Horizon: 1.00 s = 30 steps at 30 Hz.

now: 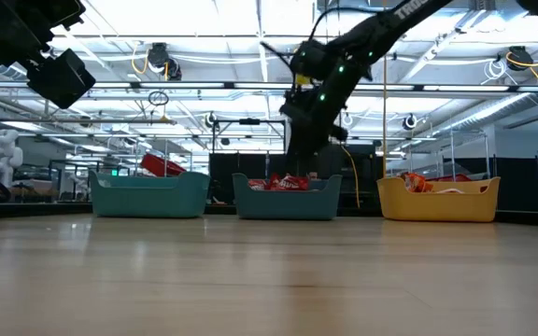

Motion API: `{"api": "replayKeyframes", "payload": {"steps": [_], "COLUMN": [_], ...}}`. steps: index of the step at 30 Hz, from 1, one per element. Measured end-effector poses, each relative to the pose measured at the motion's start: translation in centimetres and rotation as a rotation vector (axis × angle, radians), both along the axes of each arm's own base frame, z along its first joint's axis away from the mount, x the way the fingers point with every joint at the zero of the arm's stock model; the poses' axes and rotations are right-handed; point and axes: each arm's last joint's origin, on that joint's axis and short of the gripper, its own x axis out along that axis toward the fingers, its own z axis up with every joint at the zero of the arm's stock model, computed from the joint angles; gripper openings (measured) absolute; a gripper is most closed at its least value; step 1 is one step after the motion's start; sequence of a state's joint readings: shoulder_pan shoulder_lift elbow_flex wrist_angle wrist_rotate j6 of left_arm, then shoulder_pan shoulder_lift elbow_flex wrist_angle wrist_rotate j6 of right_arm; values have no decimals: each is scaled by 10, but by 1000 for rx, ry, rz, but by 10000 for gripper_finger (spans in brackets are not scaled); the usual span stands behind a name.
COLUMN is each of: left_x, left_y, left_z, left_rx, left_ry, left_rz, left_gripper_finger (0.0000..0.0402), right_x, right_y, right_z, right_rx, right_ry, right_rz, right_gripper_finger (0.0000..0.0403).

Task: Sort candy
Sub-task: Return to Home Position

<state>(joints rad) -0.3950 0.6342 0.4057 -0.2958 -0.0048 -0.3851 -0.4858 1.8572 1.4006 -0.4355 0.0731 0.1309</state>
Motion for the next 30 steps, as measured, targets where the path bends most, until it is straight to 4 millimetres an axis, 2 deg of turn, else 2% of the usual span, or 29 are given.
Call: {"api": "replayKeyframes", "payload": {"steps": [10, 15, 20, 30], "left_x": [0, 0, 2, 5], "left_y": [0, 1, 3, 6], "left_z": [0, 0, 2, 7], "left_rx": [0, 43, 96, 122], "left_ry": [0, -17, -61, -124], "left_rz": [0, 10, 92, 194], "left_gripper_finger": [261, 261, 261, 261], "right_x": [-35, -53, -55, -40], "right_y": [21, 38, 58, 108], "right_z": [65, 84, 86, 74], "right_rx": [-53, -28, 10, 33], "right_ry": [-58, -34, 9, 64], "right_rz": [28, 37, 71, 229], "right_gripper_finger": [169, 169, 169, 169]}}
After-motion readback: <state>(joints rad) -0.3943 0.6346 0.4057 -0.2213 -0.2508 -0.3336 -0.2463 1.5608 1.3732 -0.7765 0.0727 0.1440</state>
